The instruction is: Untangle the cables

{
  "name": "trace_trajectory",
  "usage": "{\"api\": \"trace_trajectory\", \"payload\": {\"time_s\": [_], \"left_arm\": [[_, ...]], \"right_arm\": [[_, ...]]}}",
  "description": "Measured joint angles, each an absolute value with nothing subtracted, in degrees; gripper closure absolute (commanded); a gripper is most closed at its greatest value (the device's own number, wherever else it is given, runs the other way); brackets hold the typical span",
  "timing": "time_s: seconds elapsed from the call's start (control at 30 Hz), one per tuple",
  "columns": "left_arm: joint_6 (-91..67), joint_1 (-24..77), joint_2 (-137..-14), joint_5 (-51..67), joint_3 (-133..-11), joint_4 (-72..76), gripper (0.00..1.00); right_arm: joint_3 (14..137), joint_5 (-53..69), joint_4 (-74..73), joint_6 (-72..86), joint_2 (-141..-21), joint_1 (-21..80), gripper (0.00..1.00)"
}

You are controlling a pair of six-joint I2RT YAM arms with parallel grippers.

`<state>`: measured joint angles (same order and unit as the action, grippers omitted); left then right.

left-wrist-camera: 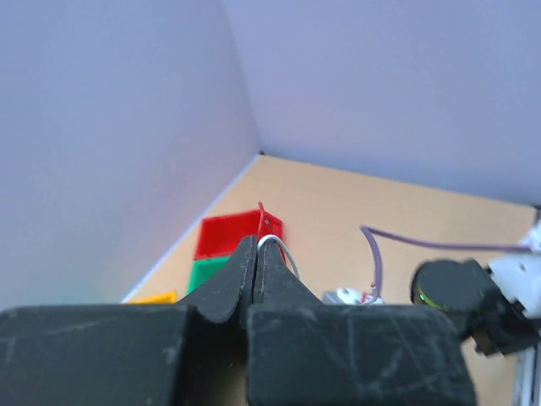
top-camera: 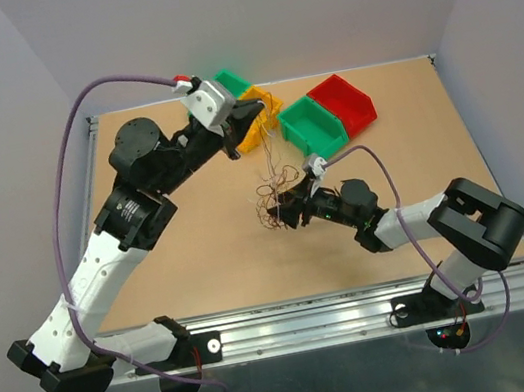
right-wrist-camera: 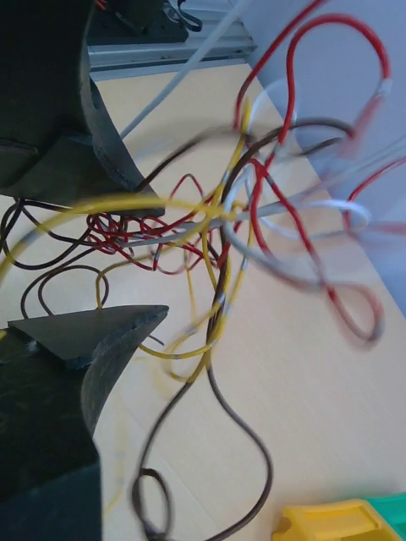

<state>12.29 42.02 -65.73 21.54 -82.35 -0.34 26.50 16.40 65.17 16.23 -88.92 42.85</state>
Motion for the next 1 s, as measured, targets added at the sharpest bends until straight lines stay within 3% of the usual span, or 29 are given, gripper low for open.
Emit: {"api": "trace_trajectory", "payload": {"time_s": [0.47,0.7,1.0], "left_arm": [[16.99,42.04,-59.16,-16.14,-86.56,5.19,1.0],[26.63,42.02,-51.75,-31.24,-79.02,18.2,1.0],[28.49,42.02,-50.11,-31.11,-78.22,19.9,1.0]], "right_arm": [[25.02,11.51,61.23,13.56,-84.55,42.85,0.45],[24.53,5.21,57.23,13.26,-82.72,42.89,0.45],[22.5,-5.96,52.71,14.55,-77.67,42.89,0.45]]}}
